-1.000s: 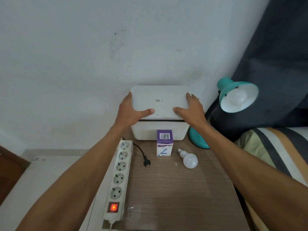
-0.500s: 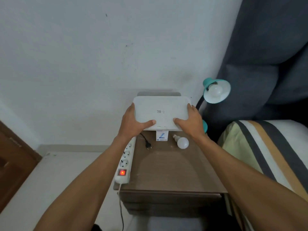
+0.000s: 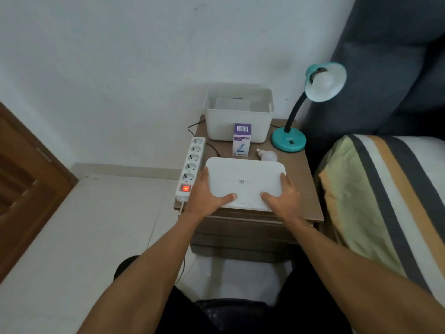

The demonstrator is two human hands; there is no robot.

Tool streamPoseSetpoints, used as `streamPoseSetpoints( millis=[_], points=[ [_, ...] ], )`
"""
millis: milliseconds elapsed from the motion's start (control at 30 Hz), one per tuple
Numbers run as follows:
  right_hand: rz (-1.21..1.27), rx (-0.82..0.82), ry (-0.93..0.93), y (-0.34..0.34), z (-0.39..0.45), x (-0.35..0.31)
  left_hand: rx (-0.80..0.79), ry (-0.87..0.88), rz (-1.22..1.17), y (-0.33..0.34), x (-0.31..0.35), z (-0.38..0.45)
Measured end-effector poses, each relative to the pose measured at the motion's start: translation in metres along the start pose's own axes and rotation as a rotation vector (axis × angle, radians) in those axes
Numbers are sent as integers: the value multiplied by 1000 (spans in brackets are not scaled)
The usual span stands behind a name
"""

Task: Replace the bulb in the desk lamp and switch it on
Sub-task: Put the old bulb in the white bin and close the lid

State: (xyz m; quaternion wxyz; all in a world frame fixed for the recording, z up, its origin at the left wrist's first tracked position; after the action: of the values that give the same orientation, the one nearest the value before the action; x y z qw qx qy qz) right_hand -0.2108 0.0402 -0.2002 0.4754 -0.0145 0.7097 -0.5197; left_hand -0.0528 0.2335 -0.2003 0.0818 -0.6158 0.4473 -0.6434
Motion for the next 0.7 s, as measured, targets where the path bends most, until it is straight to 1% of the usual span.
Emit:
streamPoseSetpoints(
  millis=[133,300,467,633,700],
  points=[
    [-18,-37,3,12,-4,11,-38,-26,69,11,-16,-4],
    [-105,-77,20,24,-5,19,-24,6,188,17,-19,-2],
    [-177,-68,2,29,-3,18,-8,14,334,28,-18,-2],
    [-200,-97,26,26,1,15,-4,4,350,30,-13,1],
    [-218,-81,26,21,6,12,-6,-15,326,30,-11,3]
  ],
)
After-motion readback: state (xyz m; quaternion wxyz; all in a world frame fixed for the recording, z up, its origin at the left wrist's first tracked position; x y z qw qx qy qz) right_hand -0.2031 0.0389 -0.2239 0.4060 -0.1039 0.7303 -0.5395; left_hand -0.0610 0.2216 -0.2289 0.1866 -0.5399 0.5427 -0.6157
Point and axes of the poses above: each hand's wrist, its own z-axis towards the middle knuckle, its own y-axis out of the palm, x = y × z, the point moved 5 cm from there along z, towards the middle knuckle, and after that the axes turned 8 degrees about -y, right-handed, at the moved point
